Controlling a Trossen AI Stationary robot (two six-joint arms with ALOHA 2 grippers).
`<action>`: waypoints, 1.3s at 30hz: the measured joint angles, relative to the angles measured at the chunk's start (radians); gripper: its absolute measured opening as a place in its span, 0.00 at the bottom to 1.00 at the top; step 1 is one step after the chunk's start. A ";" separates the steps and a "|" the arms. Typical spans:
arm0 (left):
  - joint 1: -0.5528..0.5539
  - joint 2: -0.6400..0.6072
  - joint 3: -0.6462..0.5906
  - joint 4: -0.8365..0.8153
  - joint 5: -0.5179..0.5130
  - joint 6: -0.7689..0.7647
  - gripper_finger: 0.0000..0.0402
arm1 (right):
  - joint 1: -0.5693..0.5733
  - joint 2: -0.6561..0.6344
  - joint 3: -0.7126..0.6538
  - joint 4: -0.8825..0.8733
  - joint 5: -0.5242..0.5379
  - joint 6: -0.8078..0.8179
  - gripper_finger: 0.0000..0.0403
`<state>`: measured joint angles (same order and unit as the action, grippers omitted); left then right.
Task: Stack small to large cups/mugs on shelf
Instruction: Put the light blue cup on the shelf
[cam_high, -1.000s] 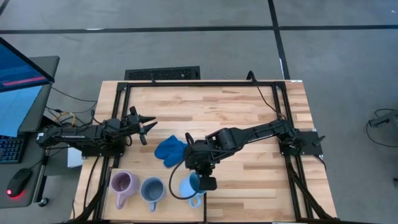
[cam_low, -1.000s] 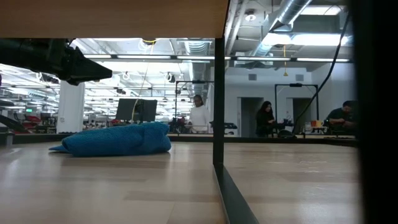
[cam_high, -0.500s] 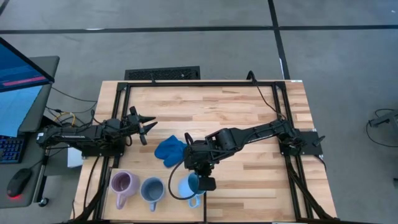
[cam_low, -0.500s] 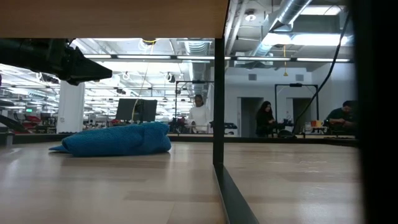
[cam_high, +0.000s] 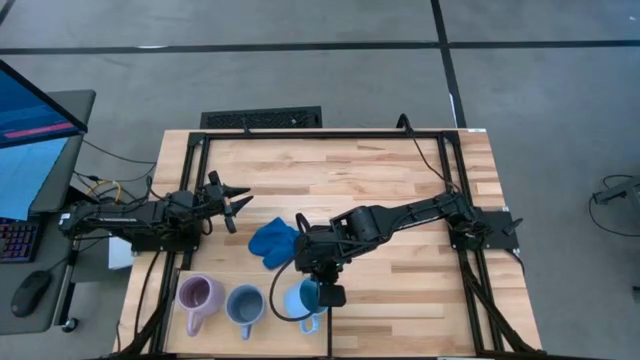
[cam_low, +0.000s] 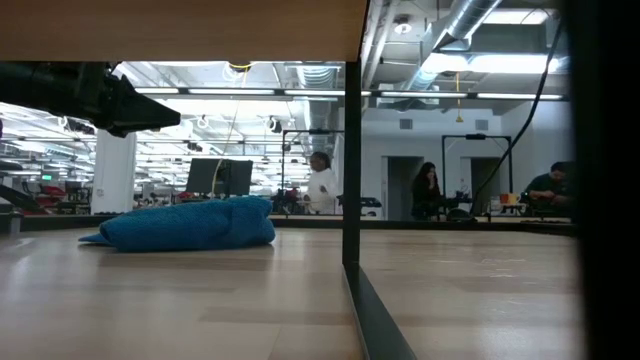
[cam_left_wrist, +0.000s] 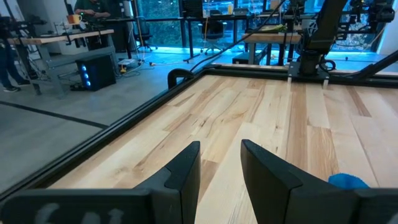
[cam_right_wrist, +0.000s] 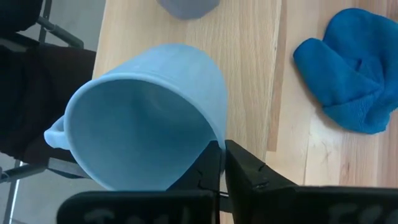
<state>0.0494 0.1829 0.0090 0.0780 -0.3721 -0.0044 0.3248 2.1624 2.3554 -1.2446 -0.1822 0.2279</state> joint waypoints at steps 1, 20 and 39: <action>0.000 0.000 0.000 0.000 0.000 0.000 0.27 | 0.000 0.000 0.000 0.000 0.000 0.000 0.08; 0.000 0.000 0.000 0.000 0.001 -0.001 0.27 | 0.000 -0.001 0.000 0.005 -0.004 0.034 0.13; 0.000 0.000 0.000 0.000 0.002 -0.008 0.27 | 0.000 -0.002 0.000 0.012 -0.004 0.036 0.13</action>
<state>0.0490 0.1831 0.0090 0.0780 -0.3700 -0.0124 0.3248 2.1609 2.3554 -1.2323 -0.1860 0.2638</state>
